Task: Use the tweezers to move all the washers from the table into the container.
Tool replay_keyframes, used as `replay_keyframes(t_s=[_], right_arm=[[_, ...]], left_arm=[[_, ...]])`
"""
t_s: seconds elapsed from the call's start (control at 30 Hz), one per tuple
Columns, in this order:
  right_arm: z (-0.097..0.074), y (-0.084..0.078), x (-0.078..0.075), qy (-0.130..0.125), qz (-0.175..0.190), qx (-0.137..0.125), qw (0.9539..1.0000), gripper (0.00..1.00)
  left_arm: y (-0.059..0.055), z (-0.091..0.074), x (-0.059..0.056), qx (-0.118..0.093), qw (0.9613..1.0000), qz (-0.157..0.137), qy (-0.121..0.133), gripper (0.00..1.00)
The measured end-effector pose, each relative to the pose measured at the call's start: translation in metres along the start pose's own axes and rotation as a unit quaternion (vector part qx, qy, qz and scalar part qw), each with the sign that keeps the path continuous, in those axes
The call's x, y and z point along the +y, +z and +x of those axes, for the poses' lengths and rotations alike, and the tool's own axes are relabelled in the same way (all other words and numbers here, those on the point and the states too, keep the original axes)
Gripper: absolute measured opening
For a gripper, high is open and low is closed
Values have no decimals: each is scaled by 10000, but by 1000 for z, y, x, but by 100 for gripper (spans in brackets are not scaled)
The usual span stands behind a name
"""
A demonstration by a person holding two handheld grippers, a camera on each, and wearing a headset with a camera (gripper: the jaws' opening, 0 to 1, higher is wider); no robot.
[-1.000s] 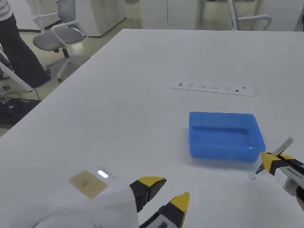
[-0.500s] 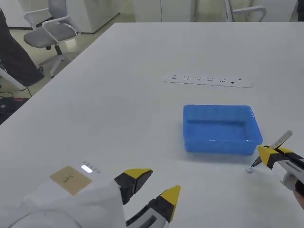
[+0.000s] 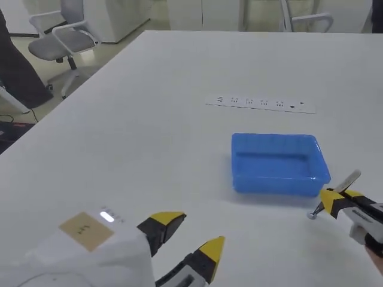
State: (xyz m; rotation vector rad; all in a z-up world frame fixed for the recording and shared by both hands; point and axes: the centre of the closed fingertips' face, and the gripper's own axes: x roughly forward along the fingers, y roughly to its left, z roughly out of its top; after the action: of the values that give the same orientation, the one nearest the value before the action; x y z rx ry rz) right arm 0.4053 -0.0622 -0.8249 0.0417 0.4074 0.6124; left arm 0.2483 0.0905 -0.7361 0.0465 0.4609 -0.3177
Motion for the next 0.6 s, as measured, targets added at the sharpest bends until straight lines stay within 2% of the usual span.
replay_keyframes(t_s=[0.17,0.2,0.4,0.47,0.6], right_arm=[[-1,-3,3,-13,-517,149,9986,3],[-1,-3,3,-38,-755,213,9969,3],[1,-9,9,-8,-1388,494,9891,4],[2,-14,8,-10,-1429,633,9877,4],[-1,-12,2,-15,-1255,732,9894,3]], left_arm=[[0,-3,4,-39,10000,6,46,29],[0,-4,4,-45,10000,10,56,29],[1,-11,7,-79,9999,7,125,29],[2,-13,9,-91,9998,-1,154,29],[4,-17,12,-92,9997,-72,214,29]])
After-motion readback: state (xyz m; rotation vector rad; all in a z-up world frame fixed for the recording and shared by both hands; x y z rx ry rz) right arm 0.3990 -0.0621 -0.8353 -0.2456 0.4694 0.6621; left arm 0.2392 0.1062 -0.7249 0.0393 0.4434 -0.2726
